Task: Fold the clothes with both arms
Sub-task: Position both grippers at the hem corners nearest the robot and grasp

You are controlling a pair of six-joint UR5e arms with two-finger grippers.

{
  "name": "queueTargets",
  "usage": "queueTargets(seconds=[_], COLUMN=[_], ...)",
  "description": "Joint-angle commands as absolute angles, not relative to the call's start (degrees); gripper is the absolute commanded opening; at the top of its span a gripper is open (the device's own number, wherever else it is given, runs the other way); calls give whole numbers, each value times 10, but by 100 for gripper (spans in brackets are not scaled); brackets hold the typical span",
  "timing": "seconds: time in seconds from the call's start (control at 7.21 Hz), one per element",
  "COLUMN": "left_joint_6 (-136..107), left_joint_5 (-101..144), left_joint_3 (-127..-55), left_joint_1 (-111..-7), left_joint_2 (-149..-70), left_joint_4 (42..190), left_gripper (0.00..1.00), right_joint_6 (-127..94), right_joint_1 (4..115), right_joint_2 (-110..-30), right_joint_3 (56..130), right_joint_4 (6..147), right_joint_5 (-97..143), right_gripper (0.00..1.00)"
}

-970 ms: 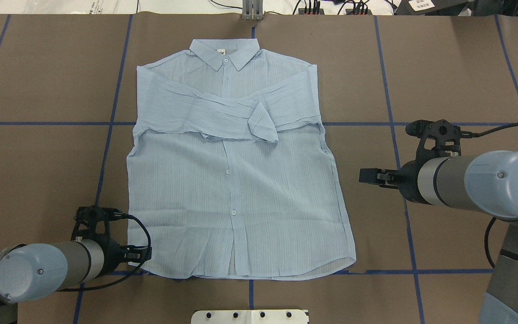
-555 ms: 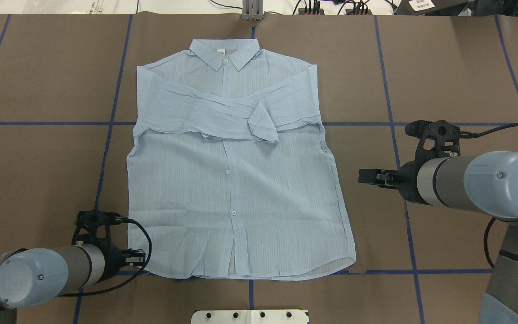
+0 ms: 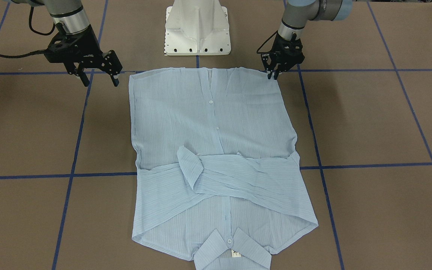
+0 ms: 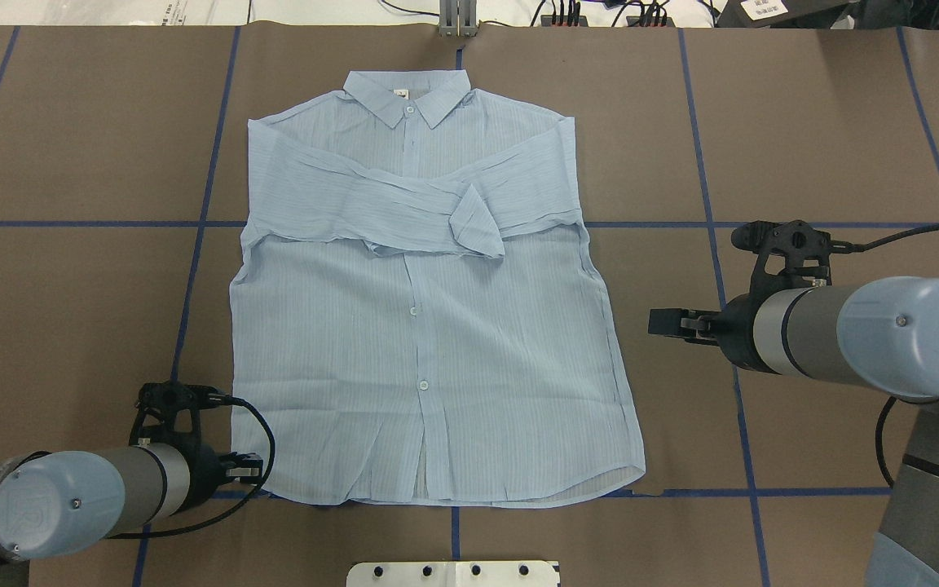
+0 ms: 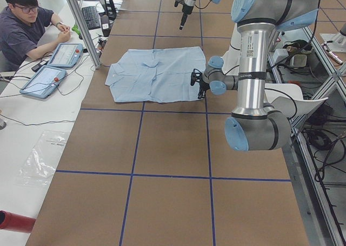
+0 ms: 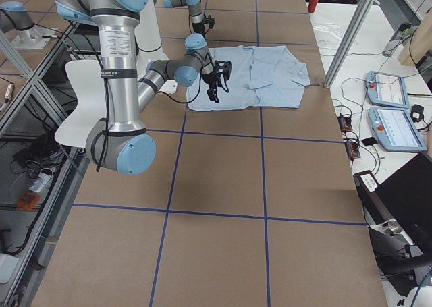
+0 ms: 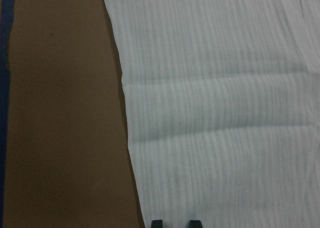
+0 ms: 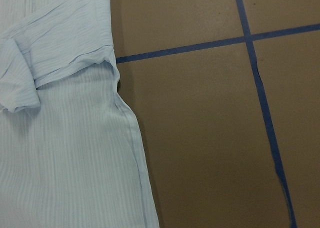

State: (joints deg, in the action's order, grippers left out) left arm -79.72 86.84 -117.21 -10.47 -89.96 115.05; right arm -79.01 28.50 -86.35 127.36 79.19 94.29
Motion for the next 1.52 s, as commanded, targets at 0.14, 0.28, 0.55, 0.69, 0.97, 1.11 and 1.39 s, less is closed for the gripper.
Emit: queueTargets(seconds=[0.14, 0.28, 0.55, 0.69, 0.97, 1.11, 1.39], left_joint_6=[-797, -797, -798, -798, -798, -798, -798], left_joint_5=[868, 868, 868, 867, 867, 868, 869], left_joint_3=[-1172, -1172, -1172, -1172, -1187, -1203, -1216], left_joint_1=[-98, -98, -97, -97, -99, -100, -100], left_joint_2=[-899, -900, -900, -900, -899, -900, -909], left_joint_4=[1150, 1150, 1150, 1150, 1150, 1150, 1150], left_gripper=[35, 35, 0, 0, 0, 0, 0], right_joint_6=[-790, -790, -791, -798, -827, -831, -894], right_joint_1=[285, 285, 280, 274, 236, 216, 138], right_joint_2=[-864, -864, -864, -864, -864, -865, -865], right_joint_3=[1274, 1274, 1273, 1272, 1272, 1273, 1271], right_joint_4=[792, 792, 791, 792, 791, 791, 792], right_joint_5=[943, 943, 942, 942, 885, 868, 776], right_gripper=[100, 100, 100, 100, 100, 100, 95])
